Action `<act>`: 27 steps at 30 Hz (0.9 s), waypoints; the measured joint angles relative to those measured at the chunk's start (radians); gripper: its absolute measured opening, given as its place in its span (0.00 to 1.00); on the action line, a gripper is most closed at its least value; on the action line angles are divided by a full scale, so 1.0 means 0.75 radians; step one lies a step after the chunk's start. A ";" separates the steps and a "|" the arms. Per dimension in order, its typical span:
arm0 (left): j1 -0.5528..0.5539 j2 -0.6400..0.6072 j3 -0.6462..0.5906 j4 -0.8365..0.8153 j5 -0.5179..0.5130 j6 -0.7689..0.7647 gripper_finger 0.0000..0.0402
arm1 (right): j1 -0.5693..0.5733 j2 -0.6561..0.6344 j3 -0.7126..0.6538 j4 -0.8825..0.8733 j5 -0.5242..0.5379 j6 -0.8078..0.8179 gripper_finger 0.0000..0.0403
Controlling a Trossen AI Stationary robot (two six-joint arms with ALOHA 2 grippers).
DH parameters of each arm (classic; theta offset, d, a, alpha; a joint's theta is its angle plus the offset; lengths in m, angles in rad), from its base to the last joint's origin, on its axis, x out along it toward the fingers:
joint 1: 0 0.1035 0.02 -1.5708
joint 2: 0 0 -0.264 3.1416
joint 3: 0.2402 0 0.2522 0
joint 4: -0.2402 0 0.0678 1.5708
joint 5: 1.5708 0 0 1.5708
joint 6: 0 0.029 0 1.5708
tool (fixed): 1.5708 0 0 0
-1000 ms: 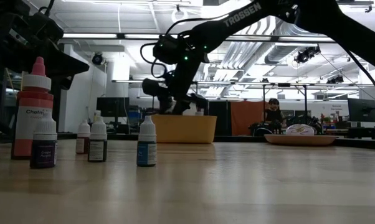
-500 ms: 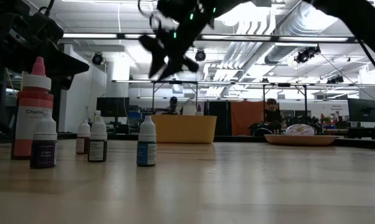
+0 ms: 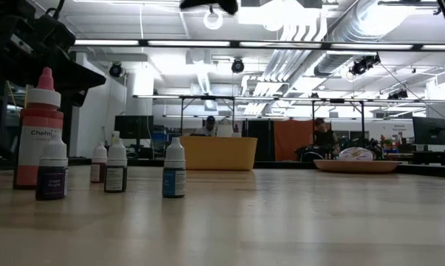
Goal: Pick & Place food coloring
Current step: Put the small blue food coloring bottle into the yellow bin
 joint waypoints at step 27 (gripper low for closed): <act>0.000 0.000 0.000 0.000 0.000 0.000 0.00 | 0.331 0.239 0.000 -0.290 -0.214 -0.175 0.37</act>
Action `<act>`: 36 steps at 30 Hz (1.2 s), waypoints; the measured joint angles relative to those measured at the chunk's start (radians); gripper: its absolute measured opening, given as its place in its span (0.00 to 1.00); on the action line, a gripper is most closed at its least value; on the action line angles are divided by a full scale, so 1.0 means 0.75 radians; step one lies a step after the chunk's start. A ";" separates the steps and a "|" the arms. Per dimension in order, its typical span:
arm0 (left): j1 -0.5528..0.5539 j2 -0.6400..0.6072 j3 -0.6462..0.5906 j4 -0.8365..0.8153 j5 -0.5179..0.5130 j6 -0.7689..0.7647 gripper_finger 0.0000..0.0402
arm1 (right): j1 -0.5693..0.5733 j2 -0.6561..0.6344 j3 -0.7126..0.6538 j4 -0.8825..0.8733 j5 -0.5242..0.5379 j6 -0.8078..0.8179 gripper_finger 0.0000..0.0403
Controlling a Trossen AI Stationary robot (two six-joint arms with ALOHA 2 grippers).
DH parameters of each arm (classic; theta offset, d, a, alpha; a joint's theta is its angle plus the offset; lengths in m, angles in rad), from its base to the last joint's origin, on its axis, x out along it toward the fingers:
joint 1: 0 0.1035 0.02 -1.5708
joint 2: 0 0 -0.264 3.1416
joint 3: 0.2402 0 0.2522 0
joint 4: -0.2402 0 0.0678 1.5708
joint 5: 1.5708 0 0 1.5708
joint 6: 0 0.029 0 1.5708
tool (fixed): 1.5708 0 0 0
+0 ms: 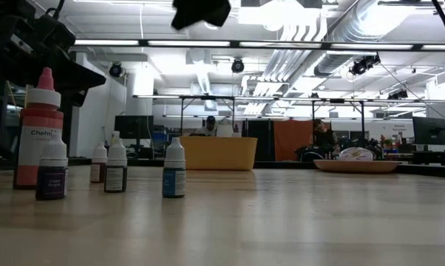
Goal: Pick & Place food coloring
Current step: Put the small blue food coloring bottle into the yellow bin
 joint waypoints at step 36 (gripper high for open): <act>0.000 0.000 0.000 0.000 0.000 0.000 0.00 | 0.115 0.335 -0.001 0.024 0.084 -0.176 0.52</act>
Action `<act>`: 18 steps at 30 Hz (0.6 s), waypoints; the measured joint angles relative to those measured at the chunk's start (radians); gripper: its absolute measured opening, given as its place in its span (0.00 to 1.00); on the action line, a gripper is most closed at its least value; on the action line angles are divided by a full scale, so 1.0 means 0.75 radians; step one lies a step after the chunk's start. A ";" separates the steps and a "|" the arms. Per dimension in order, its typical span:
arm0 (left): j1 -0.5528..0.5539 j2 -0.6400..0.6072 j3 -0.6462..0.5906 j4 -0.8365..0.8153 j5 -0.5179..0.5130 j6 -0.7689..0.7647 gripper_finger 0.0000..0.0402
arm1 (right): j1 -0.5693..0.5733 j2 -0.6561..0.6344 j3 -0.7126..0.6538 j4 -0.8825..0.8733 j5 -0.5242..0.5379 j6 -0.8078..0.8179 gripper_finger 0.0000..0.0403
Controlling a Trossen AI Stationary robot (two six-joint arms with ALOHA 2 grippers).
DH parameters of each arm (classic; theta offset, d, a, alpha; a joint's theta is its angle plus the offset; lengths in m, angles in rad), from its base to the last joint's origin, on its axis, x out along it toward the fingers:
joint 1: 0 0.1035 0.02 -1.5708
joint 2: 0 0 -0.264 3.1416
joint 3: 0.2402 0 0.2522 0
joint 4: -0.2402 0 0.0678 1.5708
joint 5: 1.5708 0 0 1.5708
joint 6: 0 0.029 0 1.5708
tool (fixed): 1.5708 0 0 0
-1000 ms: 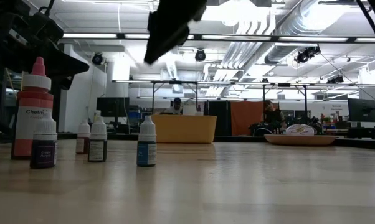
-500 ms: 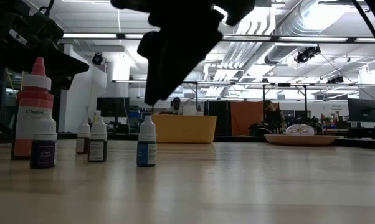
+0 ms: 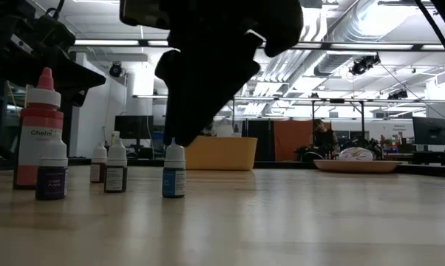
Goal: Pick & Place food coloring
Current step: Put the small blue food coloring bottle into the yellow bin
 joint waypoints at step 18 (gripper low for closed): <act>0.000 0.000 0.000 0.000 0.000 0.000 0.00 | 0.000 0.032 0.001 0.027 -0.013 0.006 0.52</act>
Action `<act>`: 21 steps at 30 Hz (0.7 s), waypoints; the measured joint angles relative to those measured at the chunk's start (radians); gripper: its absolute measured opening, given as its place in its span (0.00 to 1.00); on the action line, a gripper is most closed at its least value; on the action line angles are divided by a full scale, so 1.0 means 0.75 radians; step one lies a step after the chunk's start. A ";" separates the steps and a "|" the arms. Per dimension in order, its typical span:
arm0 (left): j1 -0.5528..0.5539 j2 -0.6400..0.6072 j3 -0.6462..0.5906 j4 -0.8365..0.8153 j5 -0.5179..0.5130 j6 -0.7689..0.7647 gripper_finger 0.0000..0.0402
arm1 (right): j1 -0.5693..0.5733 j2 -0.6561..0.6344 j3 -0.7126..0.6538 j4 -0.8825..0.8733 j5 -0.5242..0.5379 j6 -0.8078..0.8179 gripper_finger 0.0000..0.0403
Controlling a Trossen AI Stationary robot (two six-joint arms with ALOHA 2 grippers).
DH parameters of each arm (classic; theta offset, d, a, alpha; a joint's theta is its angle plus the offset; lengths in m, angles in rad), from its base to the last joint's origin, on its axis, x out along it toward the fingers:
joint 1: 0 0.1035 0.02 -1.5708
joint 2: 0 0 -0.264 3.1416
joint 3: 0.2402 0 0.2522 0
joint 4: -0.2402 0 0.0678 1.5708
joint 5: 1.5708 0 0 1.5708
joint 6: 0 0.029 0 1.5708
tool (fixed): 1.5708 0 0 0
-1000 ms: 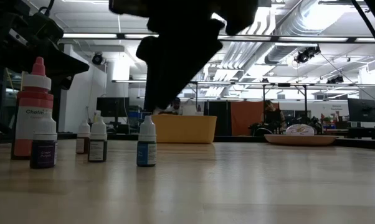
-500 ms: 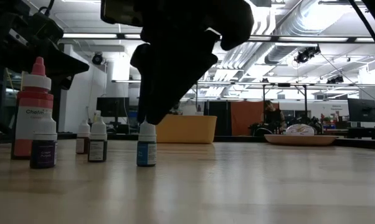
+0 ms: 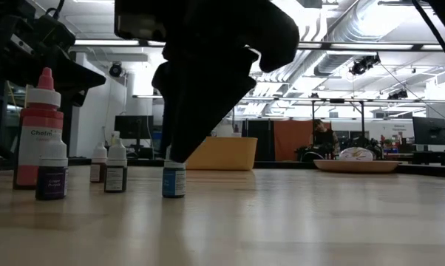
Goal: Pick & Place food coloring
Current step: Put the small blue food coloring bottle into the yellow bin
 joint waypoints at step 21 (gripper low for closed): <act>0.000 0.000 0.000 0.000 -0.003 0.000 0.00 | -0.003 0.000 0.000 0.011 -0.002 -0.002 0.40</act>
